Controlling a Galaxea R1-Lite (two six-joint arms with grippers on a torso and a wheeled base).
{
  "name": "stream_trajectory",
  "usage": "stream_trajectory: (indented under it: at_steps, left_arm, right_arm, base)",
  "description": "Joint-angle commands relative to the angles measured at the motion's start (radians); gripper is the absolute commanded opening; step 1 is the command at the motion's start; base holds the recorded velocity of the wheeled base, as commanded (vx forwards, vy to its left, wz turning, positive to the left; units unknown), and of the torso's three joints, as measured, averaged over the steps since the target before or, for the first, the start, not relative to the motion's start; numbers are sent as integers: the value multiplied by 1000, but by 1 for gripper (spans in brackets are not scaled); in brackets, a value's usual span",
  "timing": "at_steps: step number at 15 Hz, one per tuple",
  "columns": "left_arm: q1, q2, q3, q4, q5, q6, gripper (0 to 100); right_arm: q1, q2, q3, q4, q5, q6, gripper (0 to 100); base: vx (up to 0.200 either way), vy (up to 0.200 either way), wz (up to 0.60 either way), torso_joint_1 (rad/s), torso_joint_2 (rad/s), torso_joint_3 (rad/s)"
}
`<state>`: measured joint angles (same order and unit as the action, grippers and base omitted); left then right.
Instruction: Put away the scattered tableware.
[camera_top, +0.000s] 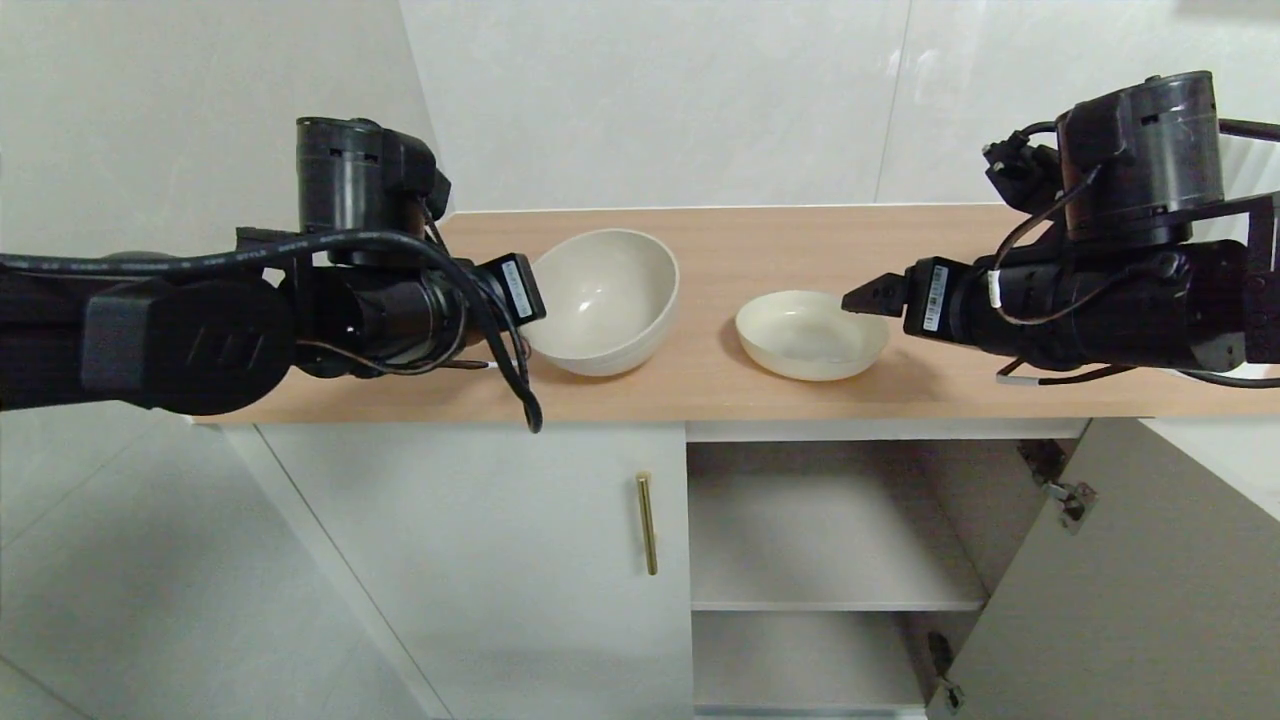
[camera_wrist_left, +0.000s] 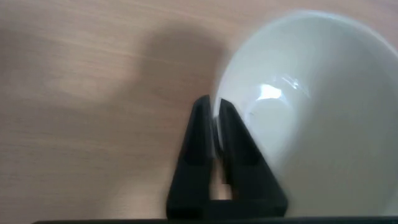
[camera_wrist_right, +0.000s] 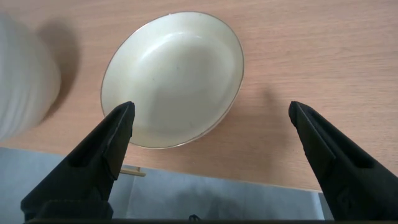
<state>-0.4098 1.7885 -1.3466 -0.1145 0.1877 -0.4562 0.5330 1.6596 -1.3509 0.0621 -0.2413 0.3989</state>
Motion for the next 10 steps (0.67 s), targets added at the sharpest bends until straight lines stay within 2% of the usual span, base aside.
stream_trajectory:
  at_steps: [1,3,6,10]
  left_arm:
    - [0,-57,21,-1,-4,1,0]
    - [0,-107,46,-2,-27,2,0]
    - [0,-159,92,-2,-102,4,0]
    - [0,-179,109,-4,-131,4,0]
  right_arm:
    - [1,-9,1,1,0,0,100]
    - [1,-9,-1,2,-1,0,100]
    - [-1,3,-1,10,-18,-5,100]
    - [-1,89,-30,10,-148,-12,100]
  base:
    - [0,0,0,0,0,0]
    - [0,0,0,0,0,0]
    - [0,0,0,0,0,0]
    - [0,0,0,0,0,0]
